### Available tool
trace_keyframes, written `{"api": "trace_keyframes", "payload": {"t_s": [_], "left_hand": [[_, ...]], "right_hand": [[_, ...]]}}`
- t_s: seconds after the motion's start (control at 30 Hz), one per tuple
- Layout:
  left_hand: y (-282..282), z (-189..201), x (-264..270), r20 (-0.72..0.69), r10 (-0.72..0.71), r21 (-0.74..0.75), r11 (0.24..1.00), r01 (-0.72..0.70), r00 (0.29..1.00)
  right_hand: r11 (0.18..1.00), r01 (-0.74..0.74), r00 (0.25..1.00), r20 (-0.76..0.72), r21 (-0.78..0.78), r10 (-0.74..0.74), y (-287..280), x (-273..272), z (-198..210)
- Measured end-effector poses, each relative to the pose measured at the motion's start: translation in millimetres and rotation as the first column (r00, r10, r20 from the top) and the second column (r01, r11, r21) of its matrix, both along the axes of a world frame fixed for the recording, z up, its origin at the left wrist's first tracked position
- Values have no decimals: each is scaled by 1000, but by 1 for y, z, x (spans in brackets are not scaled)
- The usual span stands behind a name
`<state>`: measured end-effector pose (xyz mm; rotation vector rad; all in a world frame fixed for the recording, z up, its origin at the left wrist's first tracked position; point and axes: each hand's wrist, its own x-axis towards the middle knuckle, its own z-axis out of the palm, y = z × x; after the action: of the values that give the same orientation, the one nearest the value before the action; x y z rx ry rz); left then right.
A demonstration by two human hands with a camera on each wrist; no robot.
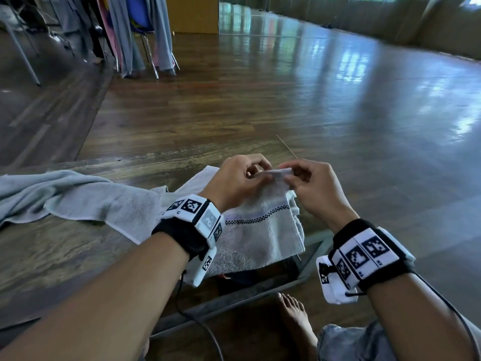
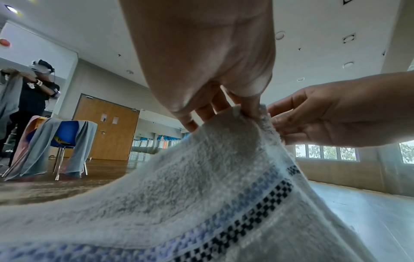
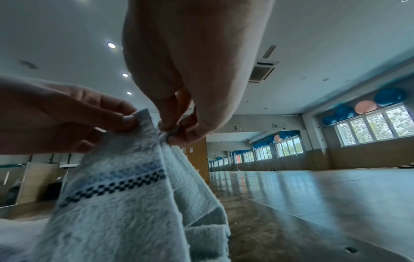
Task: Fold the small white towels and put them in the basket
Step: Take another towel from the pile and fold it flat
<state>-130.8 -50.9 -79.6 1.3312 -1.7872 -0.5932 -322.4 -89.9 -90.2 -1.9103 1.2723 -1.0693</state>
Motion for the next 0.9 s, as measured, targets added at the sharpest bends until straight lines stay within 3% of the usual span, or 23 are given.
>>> {"api": "trace_keyframes", "payload": {"t_s": [0.23, 0.43, 0.9], "left_hand": [[-7, 2, -6, -44, 71, -18, 997, -72, 997], [-18, 3, -5, -131, 109, 10, 994, -109, 985], [-20, -3, -4, -104, 118, 12, 993, -118, 987]], "right_hand": [[998, 31, 978, 203, 53, -41, 0, 13, 3], [993, 38, 965, 254, 108, -64, -7, 16, 4], [985, 11, 960, 273, 172, -59, -6, 15, 7]]}}
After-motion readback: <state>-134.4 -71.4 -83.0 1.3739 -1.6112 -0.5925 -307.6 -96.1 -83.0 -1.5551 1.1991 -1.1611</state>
